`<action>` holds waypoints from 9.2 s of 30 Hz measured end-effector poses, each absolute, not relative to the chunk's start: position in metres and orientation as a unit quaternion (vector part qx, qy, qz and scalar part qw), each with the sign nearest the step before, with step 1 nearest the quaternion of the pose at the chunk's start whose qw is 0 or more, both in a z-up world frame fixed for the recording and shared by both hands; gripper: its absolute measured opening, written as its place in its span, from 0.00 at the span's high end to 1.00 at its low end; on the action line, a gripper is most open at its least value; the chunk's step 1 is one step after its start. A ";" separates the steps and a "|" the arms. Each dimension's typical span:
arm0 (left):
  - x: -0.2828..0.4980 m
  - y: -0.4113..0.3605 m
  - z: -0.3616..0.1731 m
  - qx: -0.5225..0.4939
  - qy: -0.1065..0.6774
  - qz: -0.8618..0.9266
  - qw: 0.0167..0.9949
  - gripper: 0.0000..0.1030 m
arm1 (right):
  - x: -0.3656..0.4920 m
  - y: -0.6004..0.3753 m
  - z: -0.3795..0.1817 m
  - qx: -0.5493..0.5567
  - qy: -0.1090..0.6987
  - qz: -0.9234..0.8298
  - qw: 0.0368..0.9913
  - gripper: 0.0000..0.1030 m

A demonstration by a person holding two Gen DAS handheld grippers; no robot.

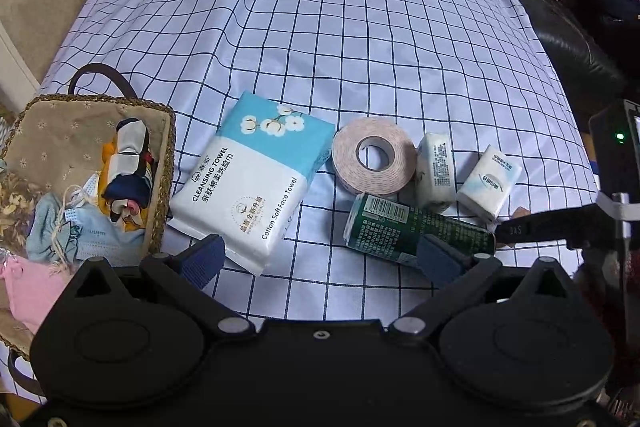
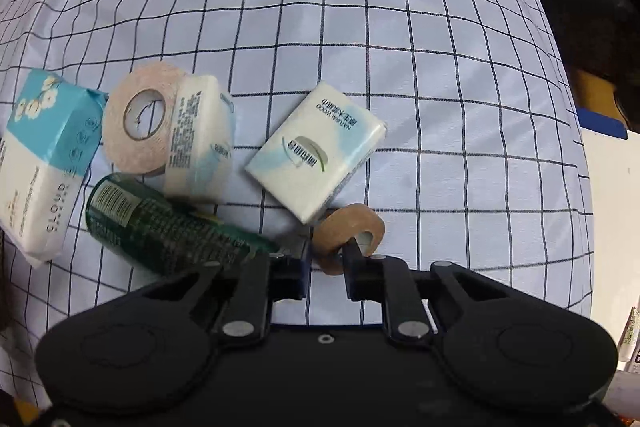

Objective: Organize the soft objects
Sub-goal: 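Withdraw both tools from the basket back to the item pile, then grasp the small tan tape roll with the right tool while the left tool grasps the white box, then carry the white box into the basket and open the left tool while the right tool holds the tape roll, then move the right tool over the basket and open it to drop the tape roll, then withdraw both tools from the basket back toward the item pile, then grasp the white tissue pack with the right tool while the left tool grasps the large tan tape roll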

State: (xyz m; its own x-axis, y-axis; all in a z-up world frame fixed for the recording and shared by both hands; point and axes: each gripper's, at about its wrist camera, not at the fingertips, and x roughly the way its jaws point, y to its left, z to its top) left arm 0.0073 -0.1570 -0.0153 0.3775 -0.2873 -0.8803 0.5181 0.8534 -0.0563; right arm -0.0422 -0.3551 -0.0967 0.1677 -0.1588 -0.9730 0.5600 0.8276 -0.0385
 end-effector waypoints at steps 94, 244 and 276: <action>0.067 -0.159 0.013 0.094 0.511 -0.230 0.823 0.74 | -0.096 -0.251 -0.055 0.144 0.607 -0.041 0.781 0.84; 0.067 -0.154 -0.038 0.124 0.554 -0.164 0.807 0.05 | -0.003 -0.357 -0.073 0.205 0.596 -0.277 0.725 0.06; 0.071 -0.238 -0.089 0.136 0.566 -0.207 0.786 0.06 | -0.022 -0.411 -0.098 0.182 0.605 -0.294 0.717 0.41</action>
